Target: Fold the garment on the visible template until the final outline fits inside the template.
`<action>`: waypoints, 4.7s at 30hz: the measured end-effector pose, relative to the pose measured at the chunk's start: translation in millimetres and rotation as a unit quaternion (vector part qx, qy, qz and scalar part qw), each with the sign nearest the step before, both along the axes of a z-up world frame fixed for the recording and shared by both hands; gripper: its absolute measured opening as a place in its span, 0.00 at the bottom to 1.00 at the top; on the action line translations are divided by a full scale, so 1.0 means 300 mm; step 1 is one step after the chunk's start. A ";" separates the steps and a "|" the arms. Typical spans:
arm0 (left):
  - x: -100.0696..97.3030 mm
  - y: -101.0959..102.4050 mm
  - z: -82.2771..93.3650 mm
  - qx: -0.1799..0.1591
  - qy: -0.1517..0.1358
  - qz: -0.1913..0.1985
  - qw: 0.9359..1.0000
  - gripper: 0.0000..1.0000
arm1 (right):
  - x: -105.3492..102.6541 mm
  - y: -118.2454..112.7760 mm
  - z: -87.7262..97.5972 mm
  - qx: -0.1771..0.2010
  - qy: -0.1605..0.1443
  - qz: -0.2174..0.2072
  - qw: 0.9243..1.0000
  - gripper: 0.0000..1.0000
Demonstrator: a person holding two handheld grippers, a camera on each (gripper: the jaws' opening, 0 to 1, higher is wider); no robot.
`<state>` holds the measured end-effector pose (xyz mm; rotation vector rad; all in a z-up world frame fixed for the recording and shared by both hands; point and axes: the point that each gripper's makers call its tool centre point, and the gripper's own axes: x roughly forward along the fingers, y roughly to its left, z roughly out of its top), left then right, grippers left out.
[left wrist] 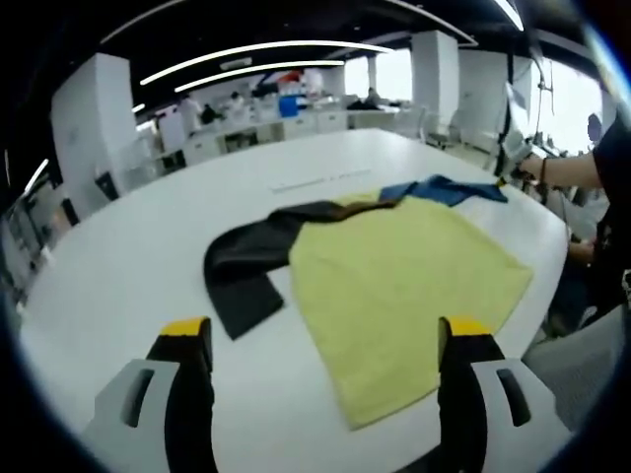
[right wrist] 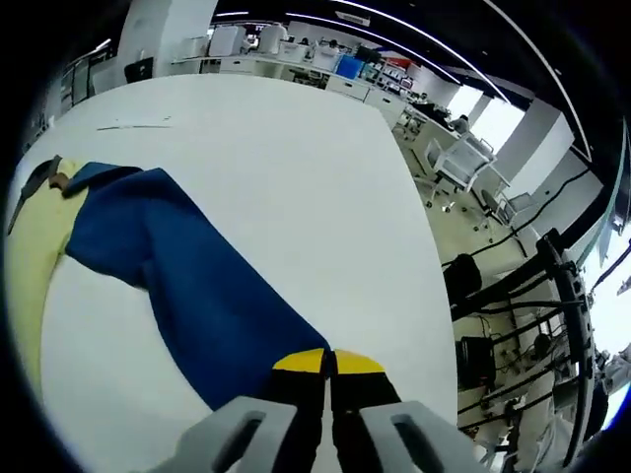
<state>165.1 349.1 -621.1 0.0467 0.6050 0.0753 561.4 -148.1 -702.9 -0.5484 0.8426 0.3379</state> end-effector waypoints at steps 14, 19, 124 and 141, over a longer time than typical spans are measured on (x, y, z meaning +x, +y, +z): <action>0.043 -0.020 -0.010 -0.002 0.006 -0.023 1.000 0.91 | 0.106 -0.029 -0.036 -0.012 0.003 -0.006 1.000 0.00; 0.057 -0.024 -0.014 -0.004 0.005 -0.027 1.000 0.91 | 0.125 -0.024 -0.030 -0.013 0.000 -0.007 1.000 0.00; 0.721 0.075 -0.115 0.067 -0.035 -0.155 0.985 0.60 | -0.190 0.984 0.126 0.188 0.033 0.331 0.924 0.48; 0.851 0.076 -0.243 0.087 -0.029 -0.195 0.977 0.45 | -0.187 1.116 0.016 0.118 -0.011 0.421 0.899 0.43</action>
